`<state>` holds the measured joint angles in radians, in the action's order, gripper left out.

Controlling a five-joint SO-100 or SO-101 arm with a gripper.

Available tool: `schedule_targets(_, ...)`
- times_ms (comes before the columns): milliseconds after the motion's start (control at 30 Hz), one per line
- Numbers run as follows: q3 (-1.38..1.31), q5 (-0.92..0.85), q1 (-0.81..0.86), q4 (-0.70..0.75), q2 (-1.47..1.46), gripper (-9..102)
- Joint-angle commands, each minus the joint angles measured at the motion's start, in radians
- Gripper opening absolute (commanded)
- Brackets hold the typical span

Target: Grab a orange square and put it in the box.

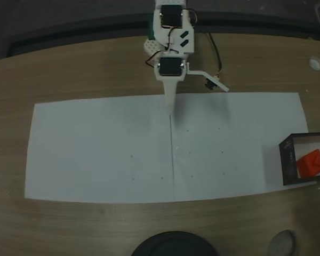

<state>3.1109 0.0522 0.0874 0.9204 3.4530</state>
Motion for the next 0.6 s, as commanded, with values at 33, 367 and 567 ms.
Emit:
schedule_targets(33, -0.032, 0.005, -0.003, 0.089, 0.023, 0)
schedule_targets(367, -0.11, 0.006, -0.002, 0.371, 0.021, 0)
schedule_targets(567, -0.11, 0.006, -0.002, 0.371, 0.021, 0)
